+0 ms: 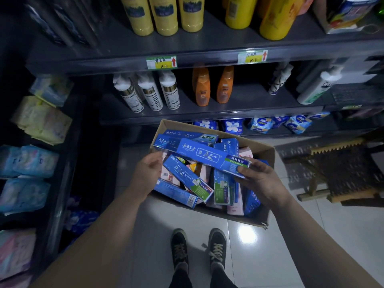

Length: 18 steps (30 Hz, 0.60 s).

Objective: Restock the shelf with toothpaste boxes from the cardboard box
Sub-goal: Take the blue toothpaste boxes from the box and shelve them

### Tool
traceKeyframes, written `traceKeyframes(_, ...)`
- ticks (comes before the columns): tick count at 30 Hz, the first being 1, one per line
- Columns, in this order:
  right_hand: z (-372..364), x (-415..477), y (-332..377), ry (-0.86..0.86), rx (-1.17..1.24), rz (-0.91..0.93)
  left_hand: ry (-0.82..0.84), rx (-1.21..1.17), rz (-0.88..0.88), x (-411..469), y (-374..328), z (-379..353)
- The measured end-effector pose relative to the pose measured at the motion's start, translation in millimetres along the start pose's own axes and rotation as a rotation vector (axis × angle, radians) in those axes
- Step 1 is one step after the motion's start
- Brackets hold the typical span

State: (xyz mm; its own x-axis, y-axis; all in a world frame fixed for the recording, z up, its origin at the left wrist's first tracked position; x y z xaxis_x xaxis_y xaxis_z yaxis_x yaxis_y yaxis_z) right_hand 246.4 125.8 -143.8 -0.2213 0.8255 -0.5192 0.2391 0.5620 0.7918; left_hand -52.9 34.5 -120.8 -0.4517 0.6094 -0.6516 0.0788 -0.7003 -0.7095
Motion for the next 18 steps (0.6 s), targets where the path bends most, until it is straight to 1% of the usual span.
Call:
traceKeyframes(3,7,-2,1,-0.045,0.002,0.026,-0.071,0.361,-0.051,-1,12,7)
traceKeyframes(6,12,-3,1,-0.081,-0.019,0.042,-0.093,0.713,-0.035,5,30,11)
traceKeyframes(8,15,-4,-1,-0.099,-0.036,0.041,-0.105,0.918,-0.107,11,36,13)
traceKeyframes(10,16,-3,-5,-0.100,-0.048,0.028,-0.102,1.037,-0.174,19,41,13)
traceKeyframes(14,15,1,-17,-0.074,-0.042,0.012,-0.089,1.247,-0.188,39,52,10)
traceKeyframes(16,15,2,-21,-0.085,-0.039,0.014,-0.094,1.287,-0.198,46,52,8)
traceKeyframes(18,13,3,-22,-0.095,-0.035,0.018,-0.080,1.256,-0.216,50,52,0)
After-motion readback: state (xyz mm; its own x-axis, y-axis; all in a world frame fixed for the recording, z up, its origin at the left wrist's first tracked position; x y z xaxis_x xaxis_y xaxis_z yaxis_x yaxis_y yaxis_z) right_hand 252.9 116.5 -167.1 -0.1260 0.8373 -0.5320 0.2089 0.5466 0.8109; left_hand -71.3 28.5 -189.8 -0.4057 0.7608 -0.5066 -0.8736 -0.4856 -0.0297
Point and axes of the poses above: each hand's wrist, its own x-axis towards the middle knuckle, its own z-axis out of the back of the hand, y = z × x, the point moved 8 cm from there along x, towards the middle knuckle, and after that the axes turned 10 degrees about z, right-handed, at the moved point
